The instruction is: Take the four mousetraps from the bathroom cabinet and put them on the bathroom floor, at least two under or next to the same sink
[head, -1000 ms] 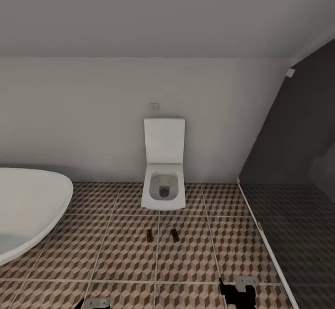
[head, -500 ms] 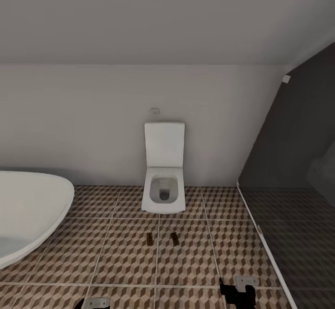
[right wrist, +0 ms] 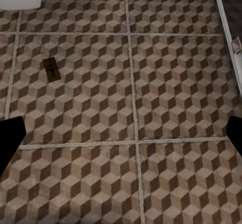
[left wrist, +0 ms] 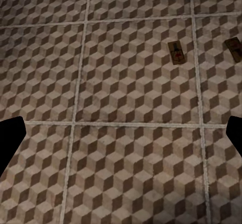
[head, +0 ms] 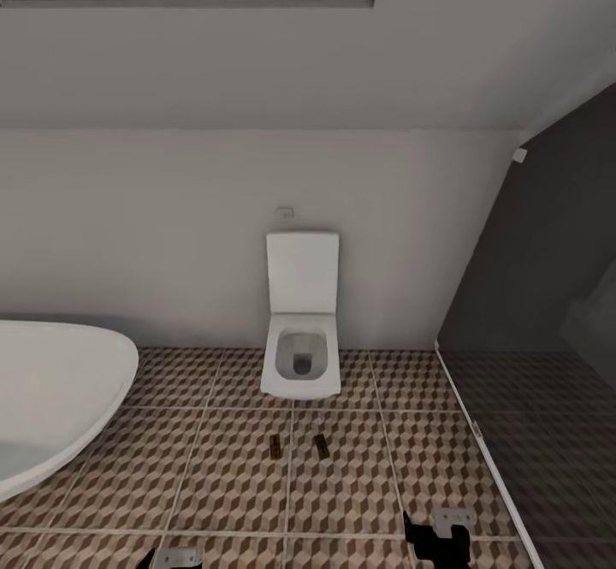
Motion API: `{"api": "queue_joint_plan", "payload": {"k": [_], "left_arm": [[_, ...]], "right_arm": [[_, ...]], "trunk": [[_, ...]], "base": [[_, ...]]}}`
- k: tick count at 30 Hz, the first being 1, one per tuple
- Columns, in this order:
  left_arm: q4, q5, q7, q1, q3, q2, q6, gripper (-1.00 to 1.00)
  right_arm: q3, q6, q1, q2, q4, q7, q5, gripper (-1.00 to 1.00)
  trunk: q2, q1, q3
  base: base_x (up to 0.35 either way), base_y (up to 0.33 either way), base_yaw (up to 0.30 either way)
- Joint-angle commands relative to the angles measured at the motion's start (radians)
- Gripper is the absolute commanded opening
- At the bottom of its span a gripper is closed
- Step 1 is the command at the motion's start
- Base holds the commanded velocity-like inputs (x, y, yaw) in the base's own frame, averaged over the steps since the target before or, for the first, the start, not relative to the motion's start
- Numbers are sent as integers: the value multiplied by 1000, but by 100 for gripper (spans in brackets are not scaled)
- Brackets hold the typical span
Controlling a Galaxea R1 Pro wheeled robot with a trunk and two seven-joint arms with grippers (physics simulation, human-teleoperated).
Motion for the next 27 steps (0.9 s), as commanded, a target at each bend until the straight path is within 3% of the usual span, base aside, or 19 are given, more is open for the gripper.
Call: {"api": "queue_joint_plan", "payload": {"k": [1, 27], "left_arm": [[3, 3, 5, -1, -9, -1, -5, 100], [3, 3, 6, -1, -9, -1, -5, 100]], "right_arm": [[9, -2, -1, 0, 0, -5, -5, 100], [9, -2, -1, 0, 0, -3, -4, 100]], "trunk": [[-2, 1, 0], [-2, 1, 35]], "base": [[0, 0, 0], [0, 0, 0]]}}
